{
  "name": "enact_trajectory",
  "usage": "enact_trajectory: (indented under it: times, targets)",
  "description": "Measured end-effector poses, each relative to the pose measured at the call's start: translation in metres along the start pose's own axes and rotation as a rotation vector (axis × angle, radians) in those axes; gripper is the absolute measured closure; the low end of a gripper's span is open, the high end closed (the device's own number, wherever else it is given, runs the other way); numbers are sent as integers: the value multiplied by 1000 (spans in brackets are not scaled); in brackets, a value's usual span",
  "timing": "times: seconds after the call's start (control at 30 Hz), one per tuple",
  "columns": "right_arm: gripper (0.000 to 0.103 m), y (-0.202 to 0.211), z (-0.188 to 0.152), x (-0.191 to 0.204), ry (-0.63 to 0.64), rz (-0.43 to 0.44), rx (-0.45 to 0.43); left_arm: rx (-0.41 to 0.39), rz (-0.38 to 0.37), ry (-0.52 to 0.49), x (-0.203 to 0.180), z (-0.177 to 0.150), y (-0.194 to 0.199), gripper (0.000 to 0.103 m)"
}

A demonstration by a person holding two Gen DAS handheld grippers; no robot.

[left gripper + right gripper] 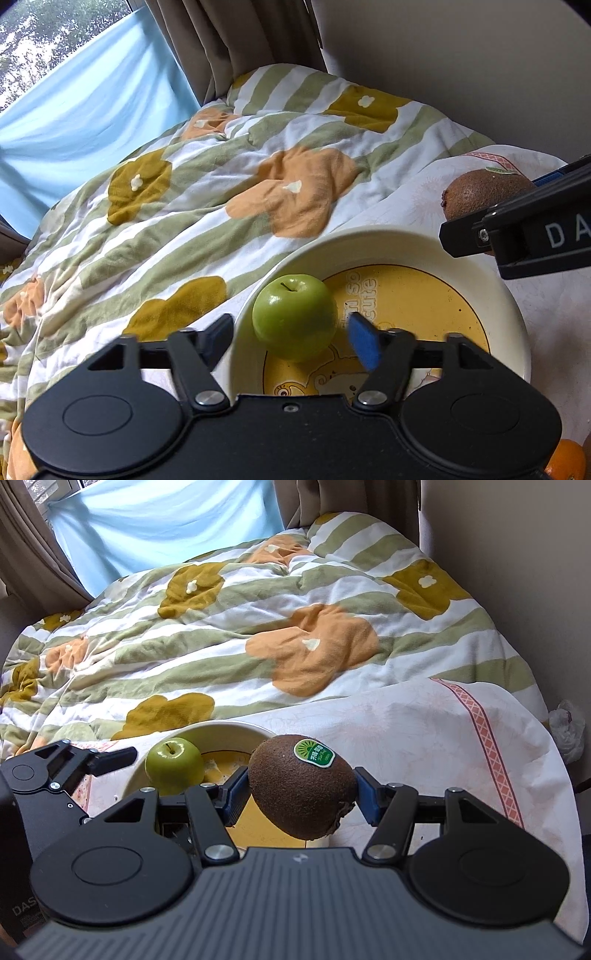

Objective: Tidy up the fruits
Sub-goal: 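Carry the green apple and kiwi into the duck bowl and release both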

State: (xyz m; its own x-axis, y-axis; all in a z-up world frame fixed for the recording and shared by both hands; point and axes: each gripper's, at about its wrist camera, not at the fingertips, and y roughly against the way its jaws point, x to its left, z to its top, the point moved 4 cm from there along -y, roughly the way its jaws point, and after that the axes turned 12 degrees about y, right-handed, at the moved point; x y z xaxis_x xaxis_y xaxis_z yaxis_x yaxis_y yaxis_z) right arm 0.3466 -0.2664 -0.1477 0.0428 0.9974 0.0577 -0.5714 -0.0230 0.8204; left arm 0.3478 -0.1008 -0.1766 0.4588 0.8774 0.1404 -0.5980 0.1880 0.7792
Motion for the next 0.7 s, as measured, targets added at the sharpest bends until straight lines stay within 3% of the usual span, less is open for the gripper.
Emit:
enact_trajectory:
  times: [0.03, 0.37, 0.7]
  targets:
    - [28, 1, 0, 0, 0, 2, 0, -10, -7, 8, 1, 1, 3, 3]
    - [28, 6, 6, 8, 70, 43, -26, -29, 9, 89, 20, 1, 38, 3]
    - [28, -12, -5, 27, 339, 86, -47, -29, 40, 194, 42, -13, 64, 3]
